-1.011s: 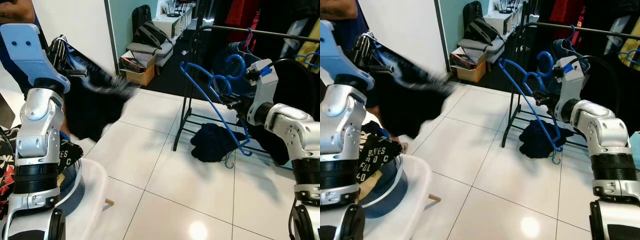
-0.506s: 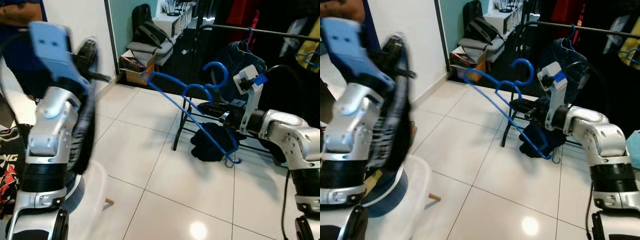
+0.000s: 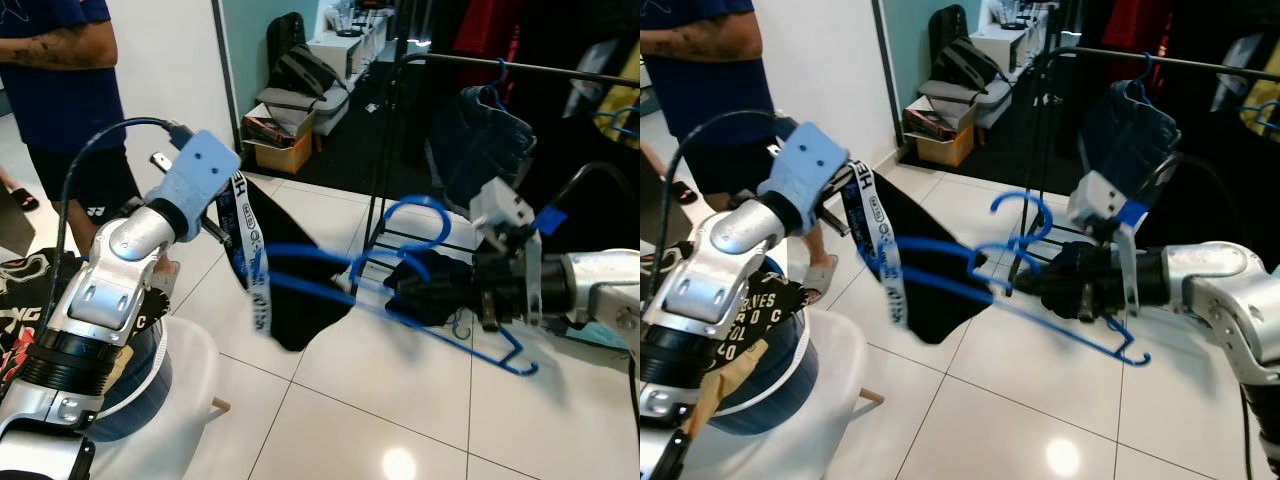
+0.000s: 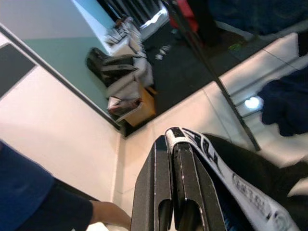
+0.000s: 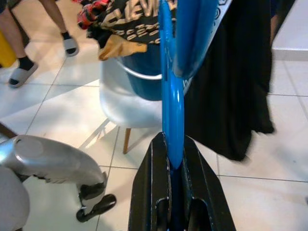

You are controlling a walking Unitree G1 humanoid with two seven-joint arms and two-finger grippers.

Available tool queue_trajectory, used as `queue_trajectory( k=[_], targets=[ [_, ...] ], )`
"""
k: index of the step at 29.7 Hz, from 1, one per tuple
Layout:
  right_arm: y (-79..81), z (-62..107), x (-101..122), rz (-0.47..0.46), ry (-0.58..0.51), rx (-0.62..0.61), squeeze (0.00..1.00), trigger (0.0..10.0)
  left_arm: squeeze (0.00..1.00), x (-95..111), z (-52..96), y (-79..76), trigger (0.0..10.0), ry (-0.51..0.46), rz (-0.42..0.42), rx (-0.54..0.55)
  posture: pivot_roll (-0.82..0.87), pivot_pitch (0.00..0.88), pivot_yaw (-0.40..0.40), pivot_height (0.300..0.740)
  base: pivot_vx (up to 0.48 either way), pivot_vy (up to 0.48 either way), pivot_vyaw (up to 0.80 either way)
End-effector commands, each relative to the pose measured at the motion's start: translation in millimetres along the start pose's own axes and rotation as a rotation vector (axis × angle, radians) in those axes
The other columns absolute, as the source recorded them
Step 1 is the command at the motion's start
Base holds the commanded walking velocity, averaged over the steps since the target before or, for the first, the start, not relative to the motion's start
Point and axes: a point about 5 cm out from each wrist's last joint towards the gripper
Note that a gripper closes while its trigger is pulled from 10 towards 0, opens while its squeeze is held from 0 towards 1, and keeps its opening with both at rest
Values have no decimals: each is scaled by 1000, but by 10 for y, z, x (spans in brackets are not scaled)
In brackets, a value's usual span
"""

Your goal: Hang hanger

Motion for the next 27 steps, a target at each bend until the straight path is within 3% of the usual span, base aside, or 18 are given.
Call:
queue_trajectory(
  k=[1,6,10,18,23,27],
  targets=[
    [35,-40,-13,4,20,15,0,10000,0,106,-24,-11,10000,-30,-4,-21,-106,0,13,740,0,0,0],
    [-173,-131,-24,8,44,-149,0,10000,0,346,-90,-202,10000,-75,84,-178,-103,0,12,740,0,0,0],
    [-182,-149,3,11,32,-158,0,10000,0,359,-99,-229,10000,-57,56,-215,-97,0,14,740,0,0,0],
    [-179,-166,59,13,5,-161,0,10000,0,301,-118,-205,10000,-9,13,-201,-99,0,16,740,0,0,0],
    [-168,-135,114,13,-6,-172,0,10000,0,169,-143,-103,10000,77,-103,-120,-103,0,18,740,0,0,0],
    [-169,-134,118,14,-5,-175,0,10000,0,164,-143,-98,10000,85,-117,-117,-103,0,18,740,0,0,0]
  ],
)
Point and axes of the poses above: a point about 5 cm out from each wrist's last joint towards the gripper, its own z axis pointing back from the gripper into the wrist, its own x axis along the axis of the wrist's last joint, y = z × x
